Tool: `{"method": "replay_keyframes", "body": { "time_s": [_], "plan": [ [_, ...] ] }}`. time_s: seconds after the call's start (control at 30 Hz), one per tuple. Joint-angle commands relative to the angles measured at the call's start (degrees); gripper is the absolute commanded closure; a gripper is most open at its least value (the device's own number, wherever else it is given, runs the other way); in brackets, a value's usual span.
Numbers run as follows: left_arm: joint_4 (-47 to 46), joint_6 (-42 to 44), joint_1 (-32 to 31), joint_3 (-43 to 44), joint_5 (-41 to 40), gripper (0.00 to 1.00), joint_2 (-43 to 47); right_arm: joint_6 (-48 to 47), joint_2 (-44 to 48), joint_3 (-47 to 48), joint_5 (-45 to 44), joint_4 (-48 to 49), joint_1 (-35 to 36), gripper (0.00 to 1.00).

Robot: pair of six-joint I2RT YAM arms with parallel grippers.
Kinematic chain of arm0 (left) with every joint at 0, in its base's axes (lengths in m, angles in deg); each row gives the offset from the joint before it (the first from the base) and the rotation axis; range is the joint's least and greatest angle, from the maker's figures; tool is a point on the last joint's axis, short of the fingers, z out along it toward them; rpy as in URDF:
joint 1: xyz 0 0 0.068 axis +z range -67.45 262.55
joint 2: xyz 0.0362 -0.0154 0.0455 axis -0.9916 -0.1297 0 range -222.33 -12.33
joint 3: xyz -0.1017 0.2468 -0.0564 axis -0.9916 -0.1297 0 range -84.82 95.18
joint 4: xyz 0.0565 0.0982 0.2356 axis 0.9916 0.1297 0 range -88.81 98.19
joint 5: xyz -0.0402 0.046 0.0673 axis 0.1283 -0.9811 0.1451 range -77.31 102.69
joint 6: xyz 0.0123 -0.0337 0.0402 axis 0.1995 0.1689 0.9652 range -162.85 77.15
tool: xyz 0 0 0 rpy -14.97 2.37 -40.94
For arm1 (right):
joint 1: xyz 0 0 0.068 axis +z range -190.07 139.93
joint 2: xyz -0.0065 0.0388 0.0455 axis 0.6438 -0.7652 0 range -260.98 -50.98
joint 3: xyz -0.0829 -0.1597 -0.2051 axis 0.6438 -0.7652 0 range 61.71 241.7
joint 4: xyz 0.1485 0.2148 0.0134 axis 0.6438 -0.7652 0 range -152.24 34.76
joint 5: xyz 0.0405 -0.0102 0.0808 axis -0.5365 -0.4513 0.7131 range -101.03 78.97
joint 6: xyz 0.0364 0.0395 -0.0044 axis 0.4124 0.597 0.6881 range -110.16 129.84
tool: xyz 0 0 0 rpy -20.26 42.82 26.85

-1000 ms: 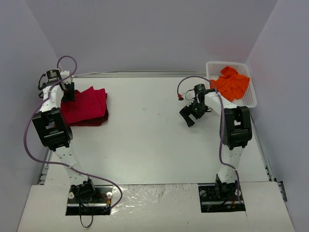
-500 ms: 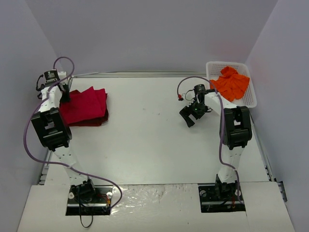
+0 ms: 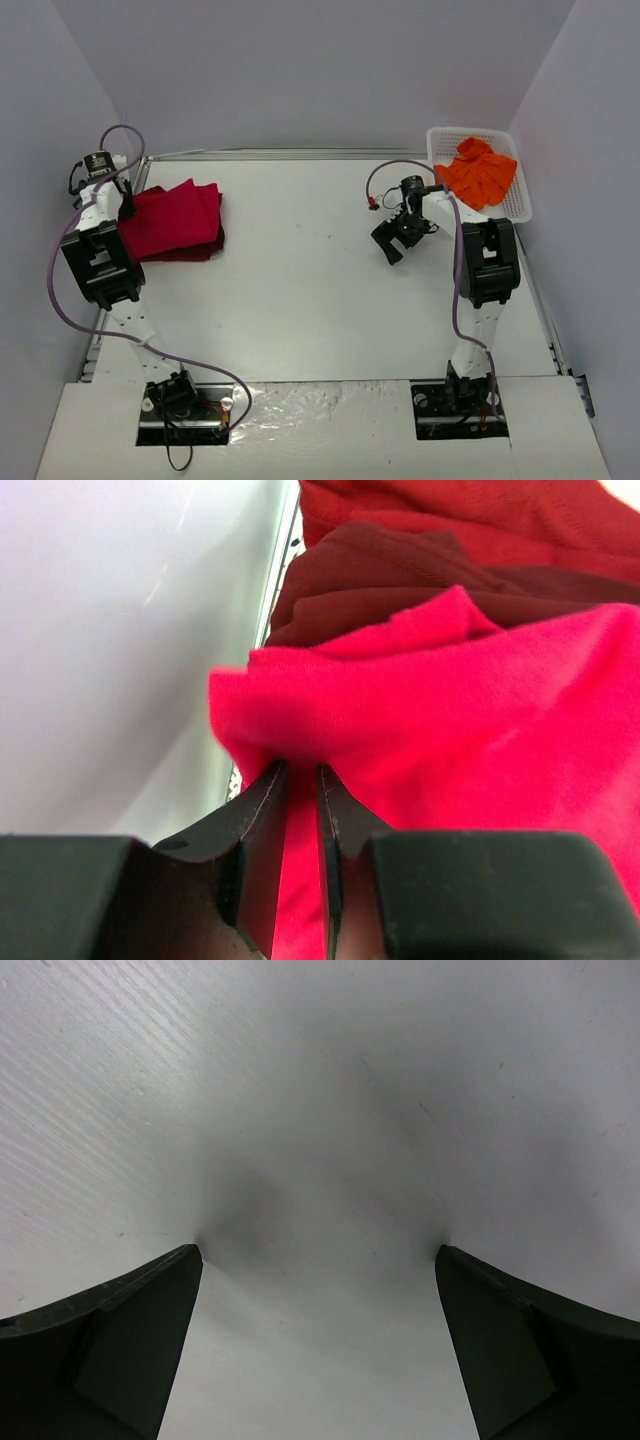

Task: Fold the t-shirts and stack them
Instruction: Put the neatly folded tshirt into the corner of the board with the left arm

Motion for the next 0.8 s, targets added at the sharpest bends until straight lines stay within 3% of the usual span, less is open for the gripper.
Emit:
{"method": "replay_keyframes", "body": {
  "time_s": [0.0, 0.33, 0.63, 0.77],
  "plan": [
    [-1.9, 0.7, 0.5, -0.6, -2.7, 0.83, -1.1, -0.5, -1.5, -0.5, -0.3, -2.2, -0.1, 0.00],
    [-2.2, -0.4, 0.6, -0.8, -2.0, 0.83, -1.6, -0.5, -0.9, -0.6, -0.4, -2.2, -0.1, 0.00],
    [6.5, -1.0, 0.4, 6.7, 3.8, 0.78, 10.4, -0.4, 0.3, -0.6, 0.1, -2.2, -0.1, 0.00],
    [10.4, -1.3, 0.3, 9.3, 8.5, 0.66, 18.5, -0.1, 1.9, -0.2, 0.7, -2.2, -0.1, 0.00]
  ]
}}
